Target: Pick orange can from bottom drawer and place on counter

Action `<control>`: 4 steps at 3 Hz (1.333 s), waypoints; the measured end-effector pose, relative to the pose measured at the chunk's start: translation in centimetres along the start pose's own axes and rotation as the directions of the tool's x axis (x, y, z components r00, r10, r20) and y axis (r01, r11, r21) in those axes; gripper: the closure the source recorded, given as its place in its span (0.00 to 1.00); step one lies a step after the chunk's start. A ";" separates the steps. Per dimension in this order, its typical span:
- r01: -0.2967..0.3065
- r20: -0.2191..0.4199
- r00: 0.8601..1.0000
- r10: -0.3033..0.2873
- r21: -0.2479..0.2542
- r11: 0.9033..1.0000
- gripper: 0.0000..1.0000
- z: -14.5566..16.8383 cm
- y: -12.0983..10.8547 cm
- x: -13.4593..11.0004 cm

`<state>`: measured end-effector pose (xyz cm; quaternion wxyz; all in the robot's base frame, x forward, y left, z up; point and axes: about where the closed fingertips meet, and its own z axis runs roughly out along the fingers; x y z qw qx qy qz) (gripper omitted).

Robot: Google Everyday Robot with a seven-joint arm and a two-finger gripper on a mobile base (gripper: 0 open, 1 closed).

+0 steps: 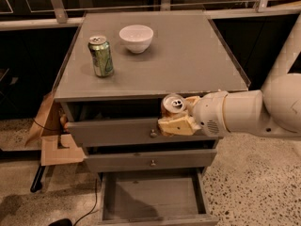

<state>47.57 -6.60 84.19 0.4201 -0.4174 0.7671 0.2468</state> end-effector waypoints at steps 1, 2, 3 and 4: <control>0.001 -0.020 1.000 -0.001 0.015 1.000 1.00 -0.2 -0.2 -1.2; -0.028 -0.044 0.999 0.030 0.037 0.999 1.00 -0.6 -1.6 -3.5; -0.080 -0.068 0.994 0.084 0.063 0.995 1.00 0.0 -4.7 -5.2; -0.128 -0.083 0.987 0.136 0.092 0.987 1.00 1.4 -8.6 -6.3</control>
Offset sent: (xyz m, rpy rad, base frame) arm 0.0479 0.0002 0.0570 -0.0294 0.0913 -0.1093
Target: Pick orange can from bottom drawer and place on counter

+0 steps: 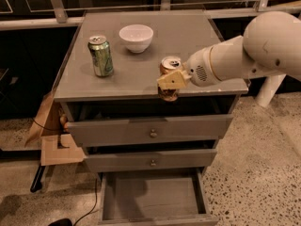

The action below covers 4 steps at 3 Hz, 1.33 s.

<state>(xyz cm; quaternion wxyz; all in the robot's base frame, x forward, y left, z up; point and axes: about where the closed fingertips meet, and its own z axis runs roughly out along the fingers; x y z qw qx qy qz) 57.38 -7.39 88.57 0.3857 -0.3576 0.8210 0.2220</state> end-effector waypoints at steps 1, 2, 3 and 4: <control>-0.048 -0.006 0.999 0.048 0.019 0.999 1.00 1.2 -2.9 -1.1; -0.080 -0.006 0.997 0.080 0.037 0.996 1.00 1.7 -4.8 -1.9; -0.098 -0.001 0.995 0.099 0.047 0.994 1.00 1.9 -6.0 -2.3; -0.109 0.004 0.994 0.109 0.050 0.993 1.00 2.3 -6.6 -2.4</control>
Offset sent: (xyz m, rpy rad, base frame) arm 0.0778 -0.0249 0.0028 0.0256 0.0557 -0.1252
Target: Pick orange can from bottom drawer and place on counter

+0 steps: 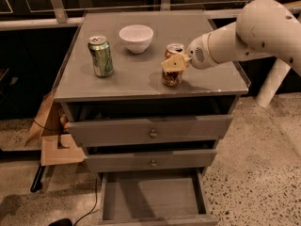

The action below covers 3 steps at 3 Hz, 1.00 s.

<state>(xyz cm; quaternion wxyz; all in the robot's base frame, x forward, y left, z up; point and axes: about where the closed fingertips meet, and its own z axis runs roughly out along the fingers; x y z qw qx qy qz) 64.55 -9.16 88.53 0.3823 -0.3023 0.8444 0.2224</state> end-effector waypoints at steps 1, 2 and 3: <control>-0.007 0.002 1.000 0.007 -0.002 1.000 1.00 0.3 -0.2 0.1; -0.007 0.002 1.000 0.007 -0.002 1.000 0.83 0.3 -0.2 0.1; -0.007 0.002 1.000 0.007 -0.002 1.000 0.59 0.4 -0.2 0.1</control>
Offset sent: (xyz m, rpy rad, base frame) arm 0.0027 0.0003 -0.0031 0.0065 0.0034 -0.0030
